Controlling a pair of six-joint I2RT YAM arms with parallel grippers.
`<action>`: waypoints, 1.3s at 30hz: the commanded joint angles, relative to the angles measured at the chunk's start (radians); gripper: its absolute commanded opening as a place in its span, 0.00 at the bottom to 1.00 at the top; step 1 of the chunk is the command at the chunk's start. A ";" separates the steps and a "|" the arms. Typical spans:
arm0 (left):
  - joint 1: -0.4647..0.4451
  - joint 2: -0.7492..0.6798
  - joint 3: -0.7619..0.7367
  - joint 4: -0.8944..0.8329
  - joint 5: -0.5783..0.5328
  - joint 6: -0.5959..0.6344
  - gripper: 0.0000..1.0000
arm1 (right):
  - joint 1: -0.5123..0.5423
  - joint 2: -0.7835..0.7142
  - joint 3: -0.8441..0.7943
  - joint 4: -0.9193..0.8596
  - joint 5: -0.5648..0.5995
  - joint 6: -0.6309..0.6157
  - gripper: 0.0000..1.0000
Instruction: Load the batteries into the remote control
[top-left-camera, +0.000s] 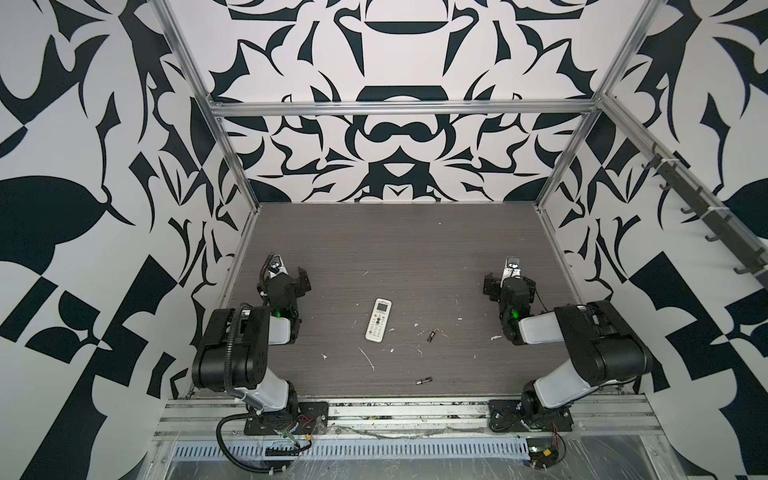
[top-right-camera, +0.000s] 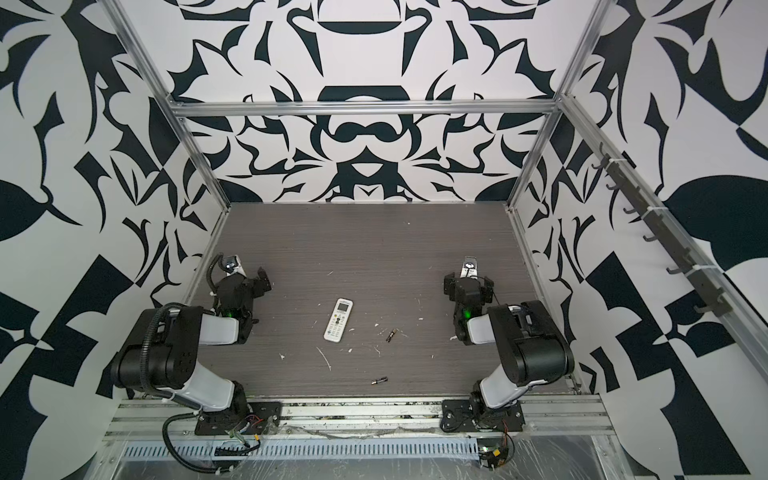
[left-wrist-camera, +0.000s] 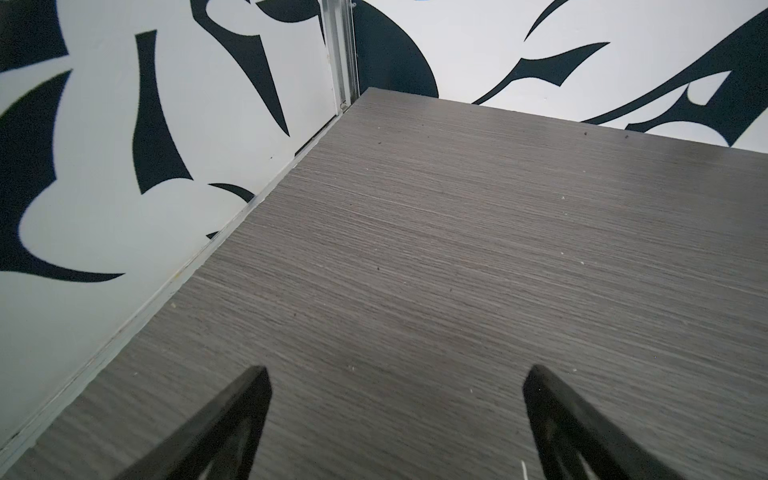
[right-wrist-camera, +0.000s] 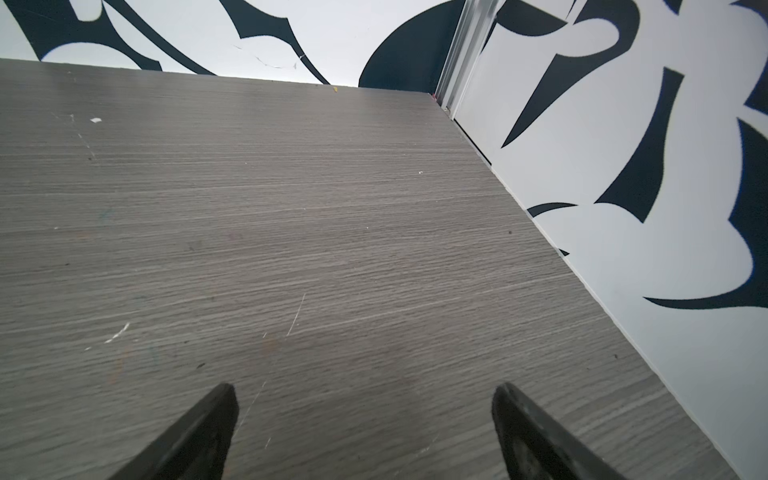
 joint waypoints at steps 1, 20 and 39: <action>0.003 0.004 0.012 0.024 0.005 -0.008 0.99 | 0.006 -0.010 0.018 0.020 0.021 0.005 0.99; 0.003 0.003 0.011 0.024 0.007 -0.008 0.99 | 0.004 -0.010 0.018 0.018 0.020 0.005 0.99; 0.002 0.006 0.015 0.018 0.008 -0.007 0.99 | 0.001 -0.012 0.016 0.022 0.005 0.010 1.00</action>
